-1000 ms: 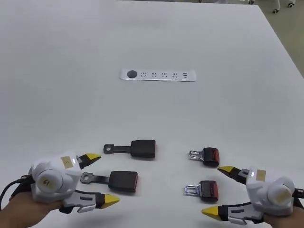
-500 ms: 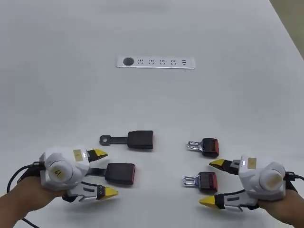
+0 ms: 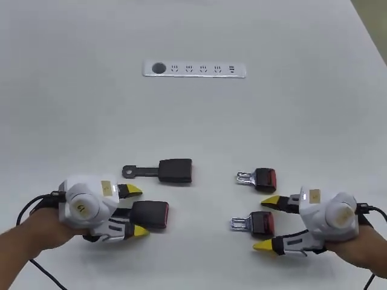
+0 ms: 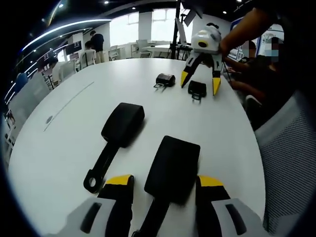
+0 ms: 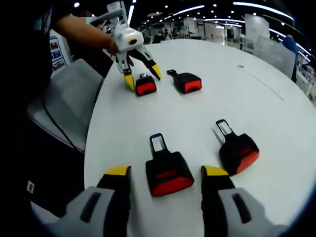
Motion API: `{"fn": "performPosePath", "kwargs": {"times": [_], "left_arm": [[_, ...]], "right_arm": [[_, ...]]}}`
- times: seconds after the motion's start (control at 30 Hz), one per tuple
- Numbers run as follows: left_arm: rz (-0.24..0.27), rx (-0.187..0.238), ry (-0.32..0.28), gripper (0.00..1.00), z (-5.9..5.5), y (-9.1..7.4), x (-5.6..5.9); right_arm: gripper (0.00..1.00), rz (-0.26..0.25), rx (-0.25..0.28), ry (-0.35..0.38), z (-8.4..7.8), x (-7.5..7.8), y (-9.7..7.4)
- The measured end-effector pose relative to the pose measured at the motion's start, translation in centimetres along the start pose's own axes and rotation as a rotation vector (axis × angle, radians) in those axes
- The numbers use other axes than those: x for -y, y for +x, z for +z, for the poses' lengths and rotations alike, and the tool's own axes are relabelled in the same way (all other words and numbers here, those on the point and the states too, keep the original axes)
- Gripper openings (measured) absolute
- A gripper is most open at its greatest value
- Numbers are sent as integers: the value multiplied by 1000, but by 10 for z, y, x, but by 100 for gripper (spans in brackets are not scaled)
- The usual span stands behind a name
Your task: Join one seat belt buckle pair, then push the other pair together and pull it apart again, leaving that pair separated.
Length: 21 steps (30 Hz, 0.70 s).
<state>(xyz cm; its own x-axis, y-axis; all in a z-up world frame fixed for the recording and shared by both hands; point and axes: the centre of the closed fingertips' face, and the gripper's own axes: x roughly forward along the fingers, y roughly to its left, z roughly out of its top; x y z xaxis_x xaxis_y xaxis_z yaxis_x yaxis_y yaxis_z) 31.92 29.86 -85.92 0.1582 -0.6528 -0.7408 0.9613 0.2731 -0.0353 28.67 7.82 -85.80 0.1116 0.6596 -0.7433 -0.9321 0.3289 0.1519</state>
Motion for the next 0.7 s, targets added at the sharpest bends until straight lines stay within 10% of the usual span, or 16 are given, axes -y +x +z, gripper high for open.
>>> {"fn": "performPosePath", "kwargs": {"times": [0.7], "left_arm": [[-52,-31,99,36,-2,-2,7]], "right_arm": [[36,4,-57,-51,-4,3,-1]]}}
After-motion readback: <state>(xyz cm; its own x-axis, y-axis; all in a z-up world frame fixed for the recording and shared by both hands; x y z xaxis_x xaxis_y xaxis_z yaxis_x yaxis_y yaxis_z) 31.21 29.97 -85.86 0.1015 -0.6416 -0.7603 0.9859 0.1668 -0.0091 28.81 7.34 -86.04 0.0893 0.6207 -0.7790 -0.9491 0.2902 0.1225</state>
